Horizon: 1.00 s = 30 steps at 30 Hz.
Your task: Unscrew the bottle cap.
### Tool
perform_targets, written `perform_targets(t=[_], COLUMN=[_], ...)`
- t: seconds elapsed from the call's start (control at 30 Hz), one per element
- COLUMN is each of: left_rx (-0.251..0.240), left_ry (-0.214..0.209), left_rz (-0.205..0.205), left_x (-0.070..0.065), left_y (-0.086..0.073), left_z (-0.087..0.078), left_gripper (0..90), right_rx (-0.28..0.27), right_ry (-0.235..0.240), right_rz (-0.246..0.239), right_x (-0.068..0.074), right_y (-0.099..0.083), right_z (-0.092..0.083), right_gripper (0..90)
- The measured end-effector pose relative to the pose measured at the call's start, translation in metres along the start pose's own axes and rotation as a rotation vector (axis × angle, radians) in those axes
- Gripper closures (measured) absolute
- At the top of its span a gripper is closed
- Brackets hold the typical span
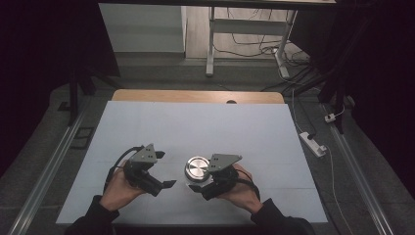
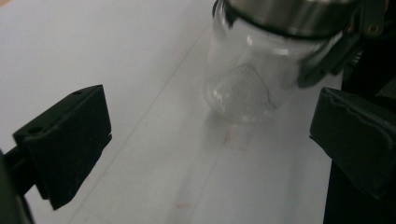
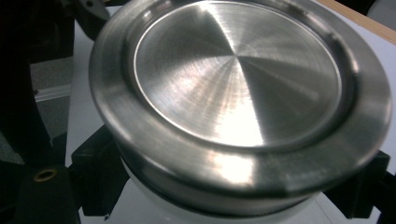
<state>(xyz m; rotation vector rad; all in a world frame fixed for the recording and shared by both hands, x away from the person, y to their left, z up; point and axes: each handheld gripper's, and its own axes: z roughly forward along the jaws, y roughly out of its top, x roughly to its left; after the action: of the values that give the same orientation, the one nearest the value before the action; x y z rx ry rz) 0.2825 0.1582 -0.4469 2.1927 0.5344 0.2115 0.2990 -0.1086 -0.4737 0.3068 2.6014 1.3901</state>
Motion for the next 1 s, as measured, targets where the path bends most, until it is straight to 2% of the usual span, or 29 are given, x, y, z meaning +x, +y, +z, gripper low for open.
perform_targets(t=[0.07,0.1,0.13,0.3,0.37,0.47,0.5,0.57,0.77,0.9,1.0], left_rx=[0.001,0.001,-0.001,-0.010,-0.017,-0.017,-0.017,-0.021,-0.048,-0.046,-0.049], left_ry=[-0.021,-0.021,-0.042,-0.122,-0.159,-0.192,-0.192,-0.216,-0.265,-0.268,-0.249], left_rz=[0.033,0.033,0.063,0.120,0.145,0.187,0.187,0.225,0.256,0.263,0.255], left_x=[0.001,0.001,0.002,0.004,0.004,0.003,0.003,0.001,-0.002,-0.004,-0.006], left_y=[0.007,0.007,0.013,0.024,0.027,0.032,0.032,0.037,0.045,0.047,0.046], left_z=[0.003,0.003,0.006,0.017,0.022,0.027,0.027,0.029,0.030,0.031,0.030], left_gripper=[0.0,0.0,0.0,0.6,1.8,3.3,3.7,6.4,13.8,20.6,20.9], right_rx=[-0.003,-0.001,-0.003,-0.002,-0.001,-0.007,-0.007,-0.006,0.004,0.008,0.010], right_ry=[0.011,0.014,0.019,0.040,0.044,0.050,0.054,0.058,0.058,0.055,0.054], right_rz=[-0.001,-0.008,-0.008,-0.009,0.010,0.003,0.005,0.009,-0.019,-0.026,-0.028], right_x=[0.001,0.001,0.002,0.003,0.003,0.003,0.003,0.003,0.004,0.004,0.004], right_y=[0.000,0.000,0.001,0.001,0.001,0.002,0.002,0.002,0.003,0.003,0.003], right_z=[0.001,0.001,0.001,0.001,0.001,0.001,0.001,0.001,0.001,0.001,0.001], right_gripper=[14.6,14.6,14.6,14.6,14.6,14.6,14.6,14.6,14.6,14.6,14.6])
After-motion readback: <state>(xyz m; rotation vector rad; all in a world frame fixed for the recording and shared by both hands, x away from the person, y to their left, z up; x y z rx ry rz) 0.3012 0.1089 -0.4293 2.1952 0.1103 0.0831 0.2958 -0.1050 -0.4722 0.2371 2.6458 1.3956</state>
